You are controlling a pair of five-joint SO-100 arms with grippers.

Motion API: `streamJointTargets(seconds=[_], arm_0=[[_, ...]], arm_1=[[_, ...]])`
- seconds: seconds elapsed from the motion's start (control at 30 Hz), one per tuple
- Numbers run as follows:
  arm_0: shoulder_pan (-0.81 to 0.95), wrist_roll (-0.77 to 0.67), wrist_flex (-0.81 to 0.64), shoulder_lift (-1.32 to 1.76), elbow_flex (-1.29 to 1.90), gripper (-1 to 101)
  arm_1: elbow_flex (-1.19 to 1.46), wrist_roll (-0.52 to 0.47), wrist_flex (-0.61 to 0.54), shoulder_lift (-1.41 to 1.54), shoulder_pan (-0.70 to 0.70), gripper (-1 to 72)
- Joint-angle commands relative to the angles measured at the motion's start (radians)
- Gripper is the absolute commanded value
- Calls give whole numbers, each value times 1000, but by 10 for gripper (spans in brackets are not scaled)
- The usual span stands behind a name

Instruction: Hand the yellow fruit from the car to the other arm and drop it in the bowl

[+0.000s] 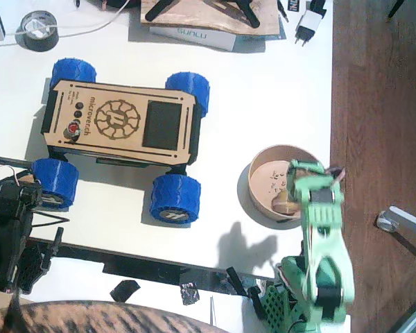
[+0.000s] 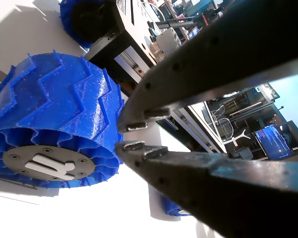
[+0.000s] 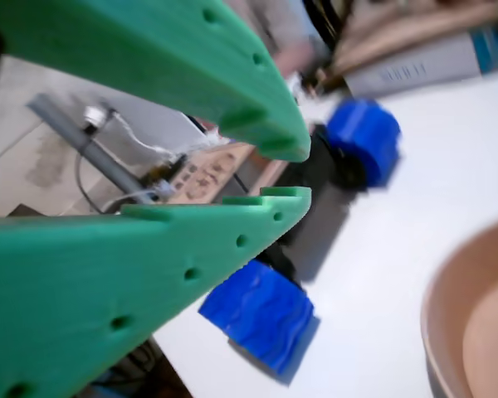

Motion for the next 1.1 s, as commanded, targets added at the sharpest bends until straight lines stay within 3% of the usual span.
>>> streamJointTargets(seconds=[0.0, 0.3, 0.43, 0.6, 0.77, 1.07], arm_0=[[-2, 12, -12, 5, 17, 0], [-2, 12, -12, 5, 17, 0], [-2, 12, -12, 5, 17, 0], [-2, 12, -12, 5, 17, 0], [-2, 12, -12, 5, 17, 0], [-3, 12, -12, 5, 17, 0]], arm_1=[[55, -12, -40, 141, -38, 1], [373, -51, -290, 377, -54, 1], [423, -57, -331, 448, -21, 1], [443, -9, -270, 551, 9, 1], [457, 44, -124, 693, 2, 1], [474, 78, -49, 693, -14, 1]])
